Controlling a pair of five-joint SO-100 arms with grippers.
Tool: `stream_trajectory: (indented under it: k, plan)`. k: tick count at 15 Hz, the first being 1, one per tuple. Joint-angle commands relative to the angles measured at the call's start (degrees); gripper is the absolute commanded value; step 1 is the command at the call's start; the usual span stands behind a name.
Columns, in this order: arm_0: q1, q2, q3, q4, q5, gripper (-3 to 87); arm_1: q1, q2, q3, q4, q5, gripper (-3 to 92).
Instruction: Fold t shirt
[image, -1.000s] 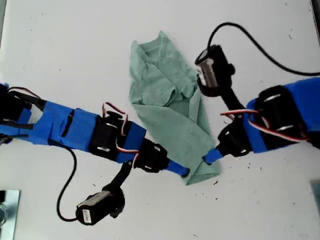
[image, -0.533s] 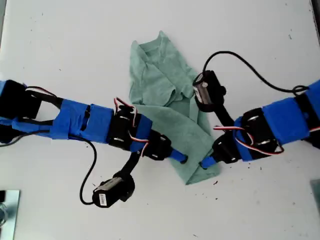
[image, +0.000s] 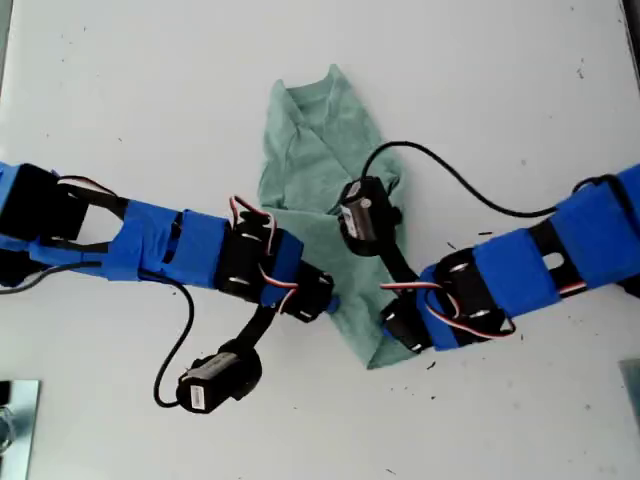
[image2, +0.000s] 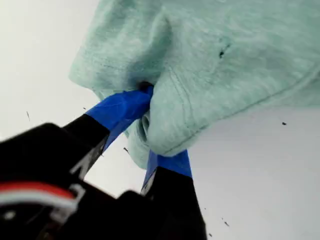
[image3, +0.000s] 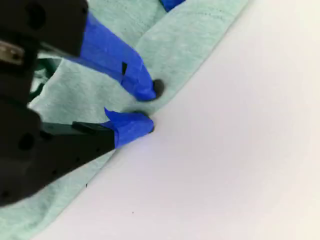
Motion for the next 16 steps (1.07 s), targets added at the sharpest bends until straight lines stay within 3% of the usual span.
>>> stream_trajectory:
  k: [1,4,8,16]
  plan:
    - [1.76,0.97,0.70,0.88,-1.58,-0.1,-1.14,-2.90,-9.76,4.31,-1.67,0.1]
    - [5.10,3.96,0.70,-2.02,-4.04,-0.2,-1.32,-1.58,-15.29,10.90,-2.90,0.1]
    - [8.35,14.06,0.88,-1.49,-4.22,-0.2,-0.88,8.88,-19.86,17.84,-3.96,0.1]
    - [6.68,27.95,4.39,2.11,-5.01,-0.2,4.31,20.30,-19.42,14.06,-10.28,0.1]
